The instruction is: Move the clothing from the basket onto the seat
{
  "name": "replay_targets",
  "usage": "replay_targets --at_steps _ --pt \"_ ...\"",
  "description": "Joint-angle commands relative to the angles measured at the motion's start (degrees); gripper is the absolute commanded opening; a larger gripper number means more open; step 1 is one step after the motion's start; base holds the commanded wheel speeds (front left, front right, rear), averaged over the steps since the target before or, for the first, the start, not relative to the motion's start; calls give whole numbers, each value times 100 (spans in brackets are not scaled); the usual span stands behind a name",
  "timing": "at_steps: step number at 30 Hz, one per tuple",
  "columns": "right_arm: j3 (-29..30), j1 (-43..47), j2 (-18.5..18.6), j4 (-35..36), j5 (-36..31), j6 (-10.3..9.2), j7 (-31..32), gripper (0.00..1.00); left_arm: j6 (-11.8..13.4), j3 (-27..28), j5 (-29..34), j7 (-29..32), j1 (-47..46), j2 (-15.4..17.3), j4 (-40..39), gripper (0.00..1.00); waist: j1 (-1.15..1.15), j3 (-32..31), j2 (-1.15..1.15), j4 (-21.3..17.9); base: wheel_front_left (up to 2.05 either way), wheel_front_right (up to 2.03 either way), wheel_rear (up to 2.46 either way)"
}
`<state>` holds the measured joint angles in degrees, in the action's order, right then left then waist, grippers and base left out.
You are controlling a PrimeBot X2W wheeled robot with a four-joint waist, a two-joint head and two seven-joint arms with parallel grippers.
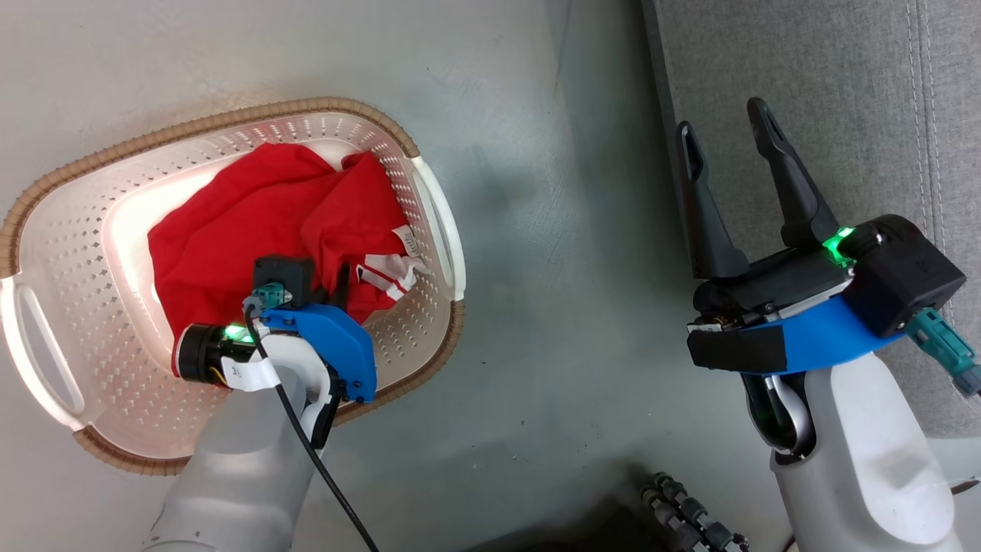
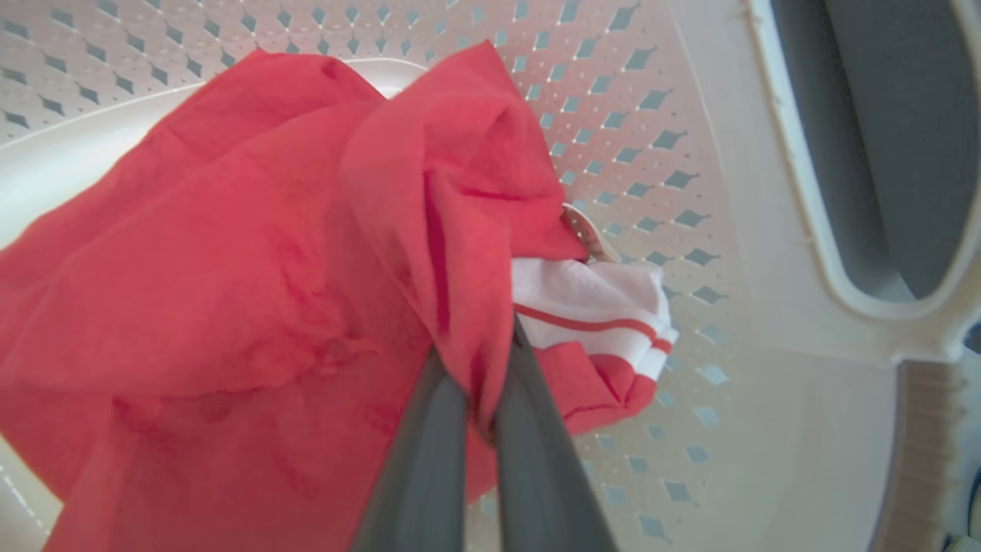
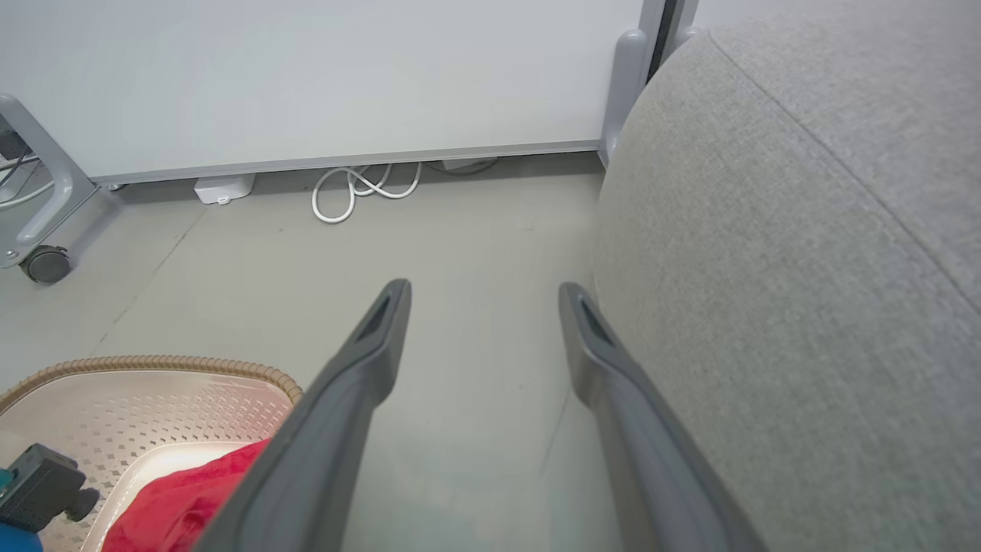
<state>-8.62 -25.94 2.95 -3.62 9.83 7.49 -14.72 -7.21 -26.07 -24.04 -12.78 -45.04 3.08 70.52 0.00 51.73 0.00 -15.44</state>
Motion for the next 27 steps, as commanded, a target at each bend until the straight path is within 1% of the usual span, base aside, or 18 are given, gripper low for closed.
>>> replay_targets --at_steps 1,19,24,27 --pt "13 -47 -10 -19 -1 1 -30 100 -38 -8 -30 -51 -124 -1 15 0 0 -12 0 8 0 0 0" --pt "69 1 -9 -174 -112 1 6 100 -31 -371 -484 -20 -147 -19 71 0 0 -269 0 121 0 0 0" --pt "80 36 -9 -225 -92 1 26 100 -32 -506 -602 -113 -75 -19 21 0 0 -538 0 218 0 0 0" --pt "99 100 -8 -302 -134 1 41 100 -32 -608 -641 -178 118 -18 -62 0 0 -849 0 311 0 0 0"
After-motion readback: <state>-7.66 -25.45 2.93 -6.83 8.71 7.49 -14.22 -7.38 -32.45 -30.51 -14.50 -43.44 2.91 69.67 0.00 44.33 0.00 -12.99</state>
